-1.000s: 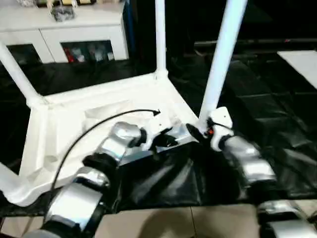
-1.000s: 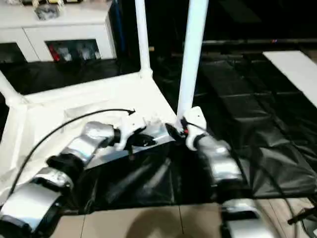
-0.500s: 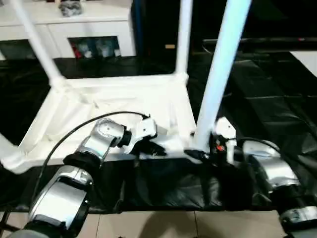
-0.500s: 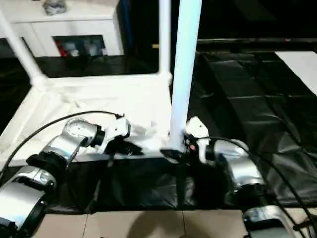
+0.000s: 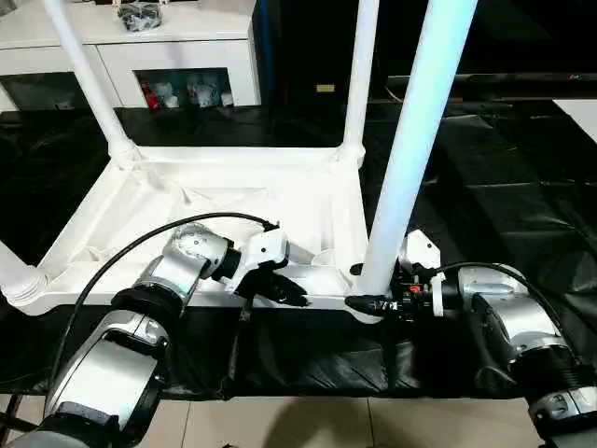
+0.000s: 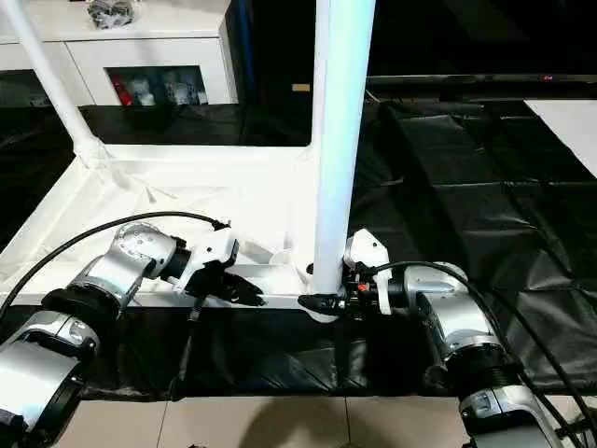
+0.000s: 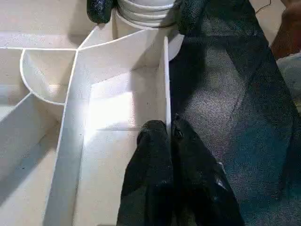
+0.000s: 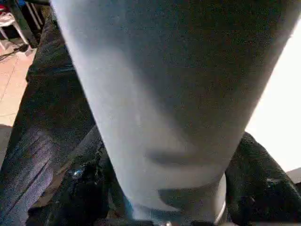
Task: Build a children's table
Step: Rotate leg to tighten
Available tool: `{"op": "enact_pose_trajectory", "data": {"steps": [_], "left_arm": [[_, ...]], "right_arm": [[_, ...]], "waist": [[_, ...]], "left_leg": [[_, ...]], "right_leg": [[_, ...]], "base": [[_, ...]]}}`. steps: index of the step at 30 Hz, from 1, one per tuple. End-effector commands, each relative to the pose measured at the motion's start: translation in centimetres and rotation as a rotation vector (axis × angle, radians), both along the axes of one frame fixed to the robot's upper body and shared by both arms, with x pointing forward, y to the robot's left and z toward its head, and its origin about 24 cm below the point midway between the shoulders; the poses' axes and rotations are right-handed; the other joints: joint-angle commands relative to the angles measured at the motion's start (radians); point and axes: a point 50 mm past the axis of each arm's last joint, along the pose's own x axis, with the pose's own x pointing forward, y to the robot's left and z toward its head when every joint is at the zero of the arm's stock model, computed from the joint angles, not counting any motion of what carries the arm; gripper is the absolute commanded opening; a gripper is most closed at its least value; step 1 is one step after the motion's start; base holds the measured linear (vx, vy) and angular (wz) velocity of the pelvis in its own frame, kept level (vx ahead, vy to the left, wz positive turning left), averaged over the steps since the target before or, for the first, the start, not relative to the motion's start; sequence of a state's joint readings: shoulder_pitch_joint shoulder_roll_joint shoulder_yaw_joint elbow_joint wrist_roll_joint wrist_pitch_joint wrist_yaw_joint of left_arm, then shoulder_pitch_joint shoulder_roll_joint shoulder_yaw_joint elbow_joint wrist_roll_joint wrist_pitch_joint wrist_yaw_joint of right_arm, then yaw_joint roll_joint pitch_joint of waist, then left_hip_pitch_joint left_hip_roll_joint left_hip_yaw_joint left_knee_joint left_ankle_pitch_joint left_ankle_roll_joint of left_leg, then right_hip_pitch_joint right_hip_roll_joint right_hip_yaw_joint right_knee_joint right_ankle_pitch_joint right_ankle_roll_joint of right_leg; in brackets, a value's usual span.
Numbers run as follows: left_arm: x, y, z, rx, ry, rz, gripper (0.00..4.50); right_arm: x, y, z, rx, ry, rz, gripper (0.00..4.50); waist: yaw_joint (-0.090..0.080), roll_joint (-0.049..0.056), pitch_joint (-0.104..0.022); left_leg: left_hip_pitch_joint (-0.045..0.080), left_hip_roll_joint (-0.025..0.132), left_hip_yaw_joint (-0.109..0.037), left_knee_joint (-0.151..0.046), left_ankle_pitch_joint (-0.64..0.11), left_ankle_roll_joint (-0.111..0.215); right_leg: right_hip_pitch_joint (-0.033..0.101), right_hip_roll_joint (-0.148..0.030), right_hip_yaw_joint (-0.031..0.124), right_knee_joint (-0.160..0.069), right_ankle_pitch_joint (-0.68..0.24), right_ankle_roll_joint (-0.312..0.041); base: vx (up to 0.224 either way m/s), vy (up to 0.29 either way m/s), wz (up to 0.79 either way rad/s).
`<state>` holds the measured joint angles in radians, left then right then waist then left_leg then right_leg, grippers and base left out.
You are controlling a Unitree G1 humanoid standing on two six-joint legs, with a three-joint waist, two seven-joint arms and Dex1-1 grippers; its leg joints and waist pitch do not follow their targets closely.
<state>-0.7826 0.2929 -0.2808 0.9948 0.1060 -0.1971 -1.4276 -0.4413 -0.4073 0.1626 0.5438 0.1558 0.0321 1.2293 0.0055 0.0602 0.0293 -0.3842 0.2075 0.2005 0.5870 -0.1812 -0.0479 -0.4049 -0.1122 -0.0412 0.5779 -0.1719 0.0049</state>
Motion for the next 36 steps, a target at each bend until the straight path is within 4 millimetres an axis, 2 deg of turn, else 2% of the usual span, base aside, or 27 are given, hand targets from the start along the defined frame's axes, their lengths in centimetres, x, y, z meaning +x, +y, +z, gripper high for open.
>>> {"op": "enact_pose_trajectory", "data": {"steps": [1,2,3,4,5,6,8,9,11,12,14,15,16,18,20,22,25,27,29,32,34,36], "left_arm": [[0.2,-0.5,-0.3,0.031,-0.002,0.02,0.0],[0.4,-0.8,-0.3,0.025,-0.013,0.055,0.0],[0.6,-1.2,-0.4,0.019,-0.02,0.094,0.0],[0.6,-1.3,-0.4,0.018,-0.023,0.104,0.0],[0.8,-2.0,-0.5,0.012,-0.038,0.151,0.0],[0.9,-2.8,-0.8,0.006,-0.045,0.191,0.0],[0.9,-3.6,-1.0,0.0,-0.05,0.228,0.0],[0.9,-4.3,-1.0,-0.008,-0.052,0.24,0.0],[0.8,-4.7,-1.1,-0.014,-0.054,0.245,0.0],[0.8,-4.7,-1.1,-0.014,-0.054,0.245,0.0],[0.5,-7.0,-1.3,-0.041,-0.056,0.273,0.0],[0.3,-7.9,-1.4,-0.05,-0.059,0.273,0.0],[0.1,-8.6,-1.4,-0.059,-0.059,0.272,0.0],[0.0,-9.4,-1.3,-0.07,-0.066,0.267,0.0],[0.0,-9.4,-1.3,-0.066,-0.074,0.269,0.0],[0.1,-9.2,-1.2,-0.065,-0.078,0.274,0.0],[0.3,-8.2,-1.1,-0.057,-0.094,0.254,0.0],[0.3,-7.8,-1.1,-0.052,-0.1,0.244,0.0],[0.4,-6.6,-1.1,-0.035,-0.112,0.226,0.0],[0.3,-5.6,-1.0,-0.03,-0.123,0.175,0.0],[0.2,-4.8,-0.7,-0.028,-0.129,0.12,0.0],[0.1,-4.0,-0.7,-0.009,-0.12,0.092,0.0]], "right_arm": [[0.2,0.6,-0.6,-0.016,-0.003,-0.067,2.66],[0.4,0.7,-0.9,-0.021,-0.013,-0.133,2.66],[0.8,0.9,-1.2,-0.03,-0.029,-0.215,2.66],[0.9,0.9,-1.3,-0.032,-0.033,-0.239,2.65],[1.5,1.3,-1.8,-0.033,-0.045,-0.361,2.65],[1.8,1.7,-2.2,-0.023,-0.038,-0.449,2.65],[2.1,2.1,-2.4,-0.012,-0.024,-0.521,2.65],[2.5,2.4,-2.6,0.001,-0.014,-0.593,2.65],[2.7,2.7,-2.6,0.01,-0.006,-0.64,2.65],[2.7,2.7,-2.6,0.01,-0.006,-0.64,2.65],[3.7,4.3,-2.9,0.011,0.004,-0.778,2.65],[4.0,5.1,-2.8,0.014,0.006,-0.822,2.65],[4.2,5.7,-2.7,0.011,0.004,-0.86,2.65],[4.5,6.7,-2.3,0.01,-0.042,-0.864,2.65],[4.5,6.8,-2.1,0.013,-0.068,-0.868,2.65],[4.5,6.6,-1.8,0.04,-0.084,-0.865,3.2],[4.7,5.1,-1.3,0.036,-0.134,-0.838,3.43],[4.7,4.5,-1.1,0.019,-0.158,-0.822,3.76],[4.5,3.5,-0.8,0.033,-0.16,-0.715,3.76],[3.9,2.8,-0.6,0.034,-0.152,-0.597,3.76],[3.1,2.2,-0.1,0.065,-0.128,-0.464,3.76],[2.4,1.7,0.1,0.066,-0.117,-0.362,3.76]], "waist": [[0.0,-0.009,-0.053],[0.0,-0.008,-0.052],[-0.006,-0.006,-0.05],[-0.006,-0.006,-0.05],[-0.014,-0.01,-0.047],[-0.019,-0.009,-0.044],[-0.034,-0.009,-0.041],[-0.039,-0.009,-0.042],[-0.043,-0.007,-0.041],[-0.047,-0.009,-0.042],[-0.051,-0.005,-0.043],[-0.067,-0.006,-0.041],[-0.069,-0.005,-0.042],[-0.073,-0.004,-0.042],[-0.075,-0.005,-0.045],[-0.078,-0.004,-0.047],[-0.076,-0.002,-0.05],[-0.072,0.001,-0.055],[-0.07,-0.004,-0.057],[-0.061,-0.004,-0.06],[-0.052,-0.007,-0.058],[-0.04,-0.006,-0.056]], "left_leg": [[0.019,0.02,-0.001,-0.074,-0.259,0.069],[0.021,0.019,-0.002,-0.075,-0.271,0.063],[0.022,0.018,-0.002,-0.078,-0.311,0.037],[0.022,0.018,-0.002,-0.078,-0.311,0.037],[0.022,0.015,-0.007,-0.082,-0.345,0.013],[0.028,0.014,-0.009,-0.084,-0.379,0.0],[0.025,0.012,-0.014,-0.088,-0.417,-0.013],[0.029,0.011,-0.016,-0.088,-0.442,-0.012],[0.031,0.011,-0.016,-0.088,-0.459,-0.013],[0.026,0.009,-0.019,-0.089,-0.461,-0.011],[0.025,0.01,-0.018,-0.088,-0.455,-0.011],[0.026,0.008,-0.019,-0.089,-0.467,-0.023],[0.026,0.007,-0.02,-0.089,-0.467,-0.024],[0.029,0.006,-0.018,-0.087,-0.476,-0.017],[0.023,0.006,-0.019,-0.087,-0.462,-0.008],[0.021,0.007,-0.017,-0.087,-0.447,0.004],[0.021,0.009,-0.014,-0.084,-0.424,0.018],[0.019,0.01,-0.011,-0.08,-0.376,0.034],[0.012,0.01,-0.01,-0.076,-0.334,0.056],[0.008,0.01,-0.008,-0.069,-0.273,0.098],[0.008,0.011,-0.005,-0.067,-0.251,0.118],[0.01,0.016,-0.003,-0.068,-0.25,0.121]], "right_leg": [[0.045,-0.016,0.011,-0.054,-0.133,-0.286],[0.045,-0.017,0.011,-0.055,-0.15,-0.283],[0.041,-0.019,0.013,-0.062,-0.225,-0.265],[0.041,-0.019,0.013,-0.062,-0.225,-0.265],[0.039,-0.019,0.013,-0.069,-0.301,-0.236],[0.033,-0.019,0.013,-0.076,-0.355,-0.218],[0.031,-0.019,0.012,-0.081,-0.412,-0.196],[0.028,-0.017,0.01,-0.086,-0.438,-0.183],[0.024,-0.017,0.011,-0.088,-0.446,-0.182],[0.028,-0.017,0.01,-0.09,-0.439,-0.174],[0.026,-0.018,0.011,-0.088,-0.418,-0.178],[0.023,-0.016,0.009,-0.086,-0.419,-0.189],[0.024,-0.017,0.007,-0.087,-0.43,-0.185],[0.021,-0.017,0.007,-0.094,-0.446,-0.175],[0.026,-0.017,0.007,-0.092,-0.42,-0.171],[0.028,-0.015,0.008,-0.087,-0.36,-0.189],[0.031,-0.016,0.009,-0.083,-0.306,-0.212],[0.034,-0.015,0.01,-0.077,-0.237,-0.231],[0.042,-0.014,0.008,-0.069,-0.171,-0.248],[0.05,-0.019,0.007,-0.061,-0.093,-0.27],[0.053,-0.018,0.007,-0.06,-0.081,-0.274],[0.052,-0.015,0.005,-0.059,-0.098,-0.277]], "base": [[0.0,0.0,0.0],[0.0,0.0,0.0],[0.0,0.0,0.0],[0.0,0.0,0.0],[0.0,0.0,0.0],[0.0,0.0,0.0],[0.0,0.0,0.0],[0.0,0.0,0.0],[0.0,0.0,0.0],[0.0,0.0,0.0],[0.0,0.0,0.0],[0.0,0.0,0.0],[0.0,0.0,0.0],[0.0,0.0,0.0],[0.0,0.0,0.0],[0.0,0.0,0.0],[0.0,0.0,0.0],[0.0,0.0,0.0],[0.0,0.0,0.0],[0.0,0.0,0.0],[0.0,0.0,0.0],[0.0,0.0,0.0]]}}
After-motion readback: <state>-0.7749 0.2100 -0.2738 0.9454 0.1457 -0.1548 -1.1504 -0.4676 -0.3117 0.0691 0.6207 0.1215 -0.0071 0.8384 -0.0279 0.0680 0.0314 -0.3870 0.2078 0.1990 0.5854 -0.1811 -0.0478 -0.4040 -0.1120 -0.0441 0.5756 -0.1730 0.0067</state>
